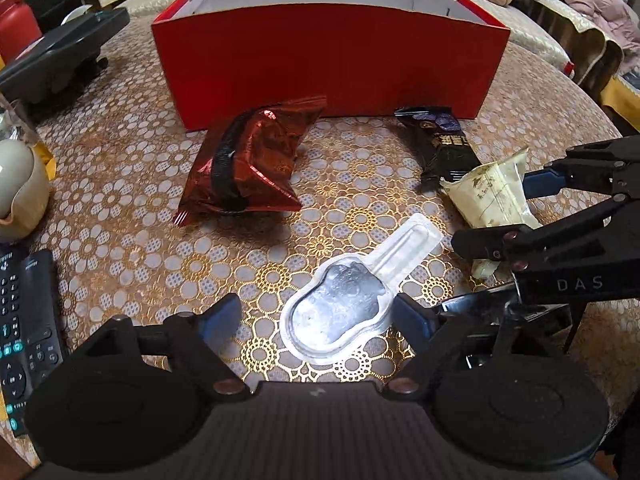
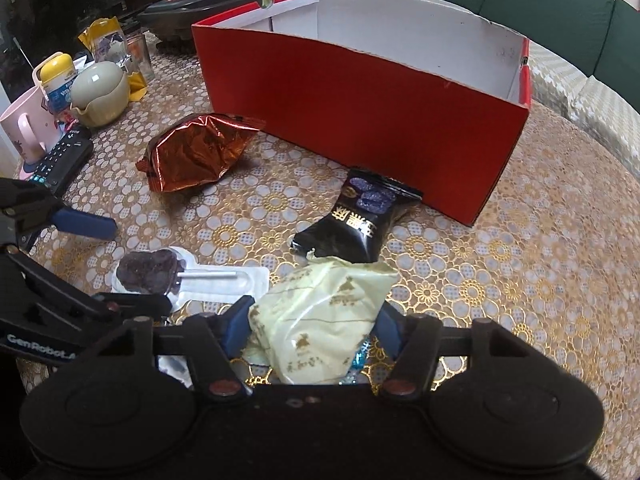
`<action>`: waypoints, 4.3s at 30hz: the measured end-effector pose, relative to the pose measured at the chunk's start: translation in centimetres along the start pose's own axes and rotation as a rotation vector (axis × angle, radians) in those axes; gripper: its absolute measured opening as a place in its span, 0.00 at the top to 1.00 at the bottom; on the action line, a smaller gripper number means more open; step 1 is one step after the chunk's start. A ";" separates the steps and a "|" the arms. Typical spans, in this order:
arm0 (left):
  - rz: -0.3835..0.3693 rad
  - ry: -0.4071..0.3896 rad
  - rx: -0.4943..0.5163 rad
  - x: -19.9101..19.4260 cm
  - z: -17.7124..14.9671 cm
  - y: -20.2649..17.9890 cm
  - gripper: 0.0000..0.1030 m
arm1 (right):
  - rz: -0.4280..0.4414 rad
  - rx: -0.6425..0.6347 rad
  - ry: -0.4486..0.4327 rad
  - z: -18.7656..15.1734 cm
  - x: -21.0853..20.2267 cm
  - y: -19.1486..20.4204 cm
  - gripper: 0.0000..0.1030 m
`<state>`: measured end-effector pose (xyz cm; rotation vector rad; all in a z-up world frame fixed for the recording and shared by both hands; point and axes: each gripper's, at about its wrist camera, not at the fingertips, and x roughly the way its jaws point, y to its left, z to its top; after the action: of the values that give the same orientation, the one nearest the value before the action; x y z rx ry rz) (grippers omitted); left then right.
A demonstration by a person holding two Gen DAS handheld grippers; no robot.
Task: Organize snacks
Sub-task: 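Grasp the clear blister tray with the left tool while the right tool grasps the cream wrapped packet, then carry both items over the red box and open both tools to drop them, then withdraw both tools from the box toward the remaining snacks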
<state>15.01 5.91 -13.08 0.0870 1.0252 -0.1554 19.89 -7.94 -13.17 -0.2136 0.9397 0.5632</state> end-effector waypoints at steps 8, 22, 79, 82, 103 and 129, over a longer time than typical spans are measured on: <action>-0.021 -0.028 0.026 -0.5 -0.1 -0.6 0.47 | -0.007 0.009 -0.015 -0.1 -0.4 0.1 0.42; -0.011 -0.018 -0.057 -1.2 -0.3 -0.3 0.47 | -0.005 0.062 -0.071 -0.6 -2.7 -0.5 0.53; 0.128 -0.253 -0.070 -5.8 18.3 1.8 0.47 | -0.068 -0.007 -0.296 13.4 -6.6 -6.0 0.53; 0.126 -0.229 -0.071 -4.4 19.4 2.3 0.47 | -0.076 -0.002 -0.277 14.3 -5.1 -6.5 0.53; 0.149 -0.067 -0.031 4.5 21.9 2.6 0.47 | -0.090 -0.010 -0.103 16.5 4.0 -7.5 0.53; 0.127 -0.096 -0.058 1.3 21.0 2.1 0.25 | -0.066 0.056 -0.102 15.6 0.9 -7.9 0.42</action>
<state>33.69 4.82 -3.33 0.0906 0.9250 -0.0136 35.54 -7.81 -5.40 -0.1635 0.8449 0.4824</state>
